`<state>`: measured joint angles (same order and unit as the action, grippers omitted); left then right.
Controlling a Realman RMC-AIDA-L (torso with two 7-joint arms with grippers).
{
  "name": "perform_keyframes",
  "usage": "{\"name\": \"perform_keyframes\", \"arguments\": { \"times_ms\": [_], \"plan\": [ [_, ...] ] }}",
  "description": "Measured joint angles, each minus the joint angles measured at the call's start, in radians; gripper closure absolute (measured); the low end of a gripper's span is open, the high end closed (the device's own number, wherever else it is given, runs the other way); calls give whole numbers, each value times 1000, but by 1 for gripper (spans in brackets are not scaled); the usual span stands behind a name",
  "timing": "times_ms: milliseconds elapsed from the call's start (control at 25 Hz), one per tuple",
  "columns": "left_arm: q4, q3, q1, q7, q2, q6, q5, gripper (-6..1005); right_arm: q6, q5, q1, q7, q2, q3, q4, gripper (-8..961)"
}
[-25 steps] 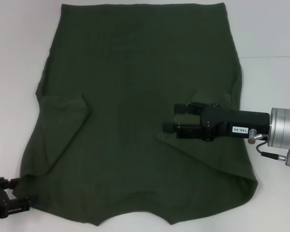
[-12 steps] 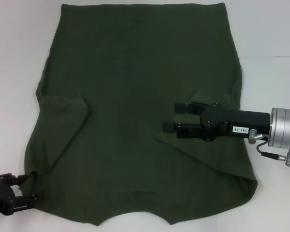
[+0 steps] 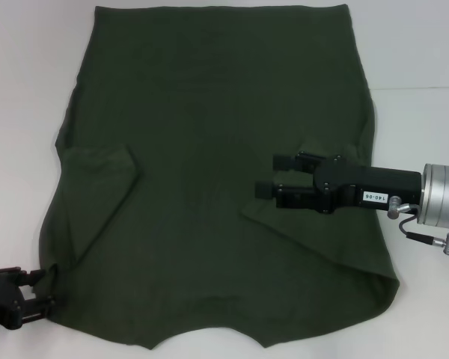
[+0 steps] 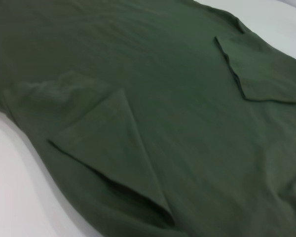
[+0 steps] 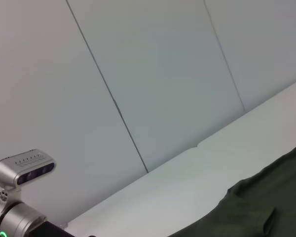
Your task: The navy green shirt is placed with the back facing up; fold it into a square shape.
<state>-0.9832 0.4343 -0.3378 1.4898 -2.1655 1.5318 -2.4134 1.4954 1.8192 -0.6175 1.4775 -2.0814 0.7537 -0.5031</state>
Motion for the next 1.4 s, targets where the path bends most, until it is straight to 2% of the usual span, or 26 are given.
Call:
{"name": "perform_keyframes", "arguments": {
  "times_ms": [80,280,720,920,1240,1400],
  "plan": [
    [-2,11,0,7,0,-5,-10,315,2,0,1,0,0,-2,0,29],
    [-5,13,-1,12,-1,-16,-21,524,4,0,1,-1,-1,-3,0,29],
    [-6,14,-2,13,0,-19,-21,760,15,-9,4,-2,-1,-5,0,28],
    [-6,13,-4,16,0,-16,-15,941,16,-10,7,-4,0,-5,0,28],
    [1,4,-12,28,2,41,77,939,23,-9,14,52,9,-4,0,28],
    [5,7,-12,35,-1,51,92,939,52,0,32,144,30,4,-7,28]
  ]
}}
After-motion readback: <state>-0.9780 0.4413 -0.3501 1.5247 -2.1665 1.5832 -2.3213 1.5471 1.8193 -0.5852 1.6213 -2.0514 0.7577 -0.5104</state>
